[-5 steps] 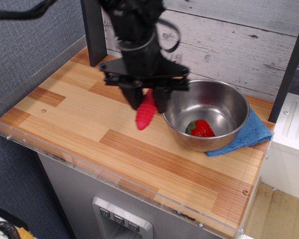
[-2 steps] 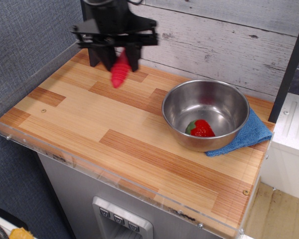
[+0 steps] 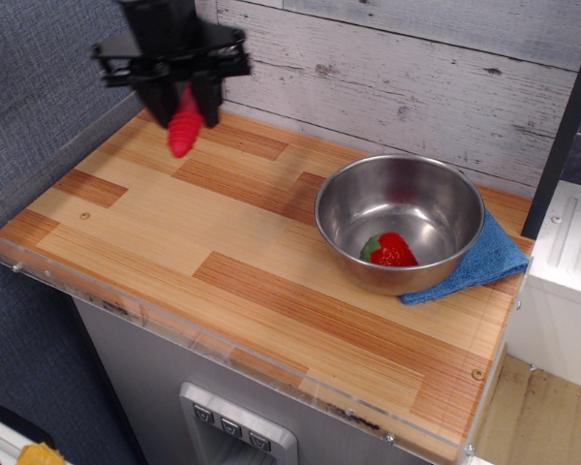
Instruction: Pick up the red spoon and place it at the back left corner of the table
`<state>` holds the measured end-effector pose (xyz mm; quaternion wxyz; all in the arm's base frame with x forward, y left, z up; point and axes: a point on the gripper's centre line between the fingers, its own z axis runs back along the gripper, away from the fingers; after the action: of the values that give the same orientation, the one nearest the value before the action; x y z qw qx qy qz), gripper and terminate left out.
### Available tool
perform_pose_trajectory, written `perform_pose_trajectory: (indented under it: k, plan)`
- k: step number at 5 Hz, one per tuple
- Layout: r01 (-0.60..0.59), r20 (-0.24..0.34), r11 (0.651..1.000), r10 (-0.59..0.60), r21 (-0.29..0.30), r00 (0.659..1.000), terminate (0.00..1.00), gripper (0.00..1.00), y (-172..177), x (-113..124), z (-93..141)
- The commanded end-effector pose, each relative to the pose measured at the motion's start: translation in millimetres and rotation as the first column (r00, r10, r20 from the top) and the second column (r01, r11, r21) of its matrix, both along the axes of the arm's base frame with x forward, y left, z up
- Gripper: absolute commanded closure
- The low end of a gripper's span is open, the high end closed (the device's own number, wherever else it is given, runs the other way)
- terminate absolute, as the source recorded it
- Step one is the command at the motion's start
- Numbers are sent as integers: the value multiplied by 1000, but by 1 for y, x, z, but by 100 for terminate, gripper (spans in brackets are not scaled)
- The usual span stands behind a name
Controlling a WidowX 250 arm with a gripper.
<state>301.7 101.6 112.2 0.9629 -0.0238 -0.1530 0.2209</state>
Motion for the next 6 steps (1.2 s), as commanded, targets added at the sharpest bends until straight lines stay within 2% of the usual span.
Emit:
perform_pose_trajectory:
  k: [1,2,4,5,6]
  plan:
    - [-52,-25,998,52,18,998,0,100,38,2,-23]
    - [-78,-66,997,79,24,995,0,100,53,7,-49]
    - [-78,-140,996,83,36,987,0,100,57,8,-95]
    - [-69,-154,997,73,35,985,0,100,51,6,-103]
    - [-93,-156,995,98,40,983,0,0,48,5,-97]
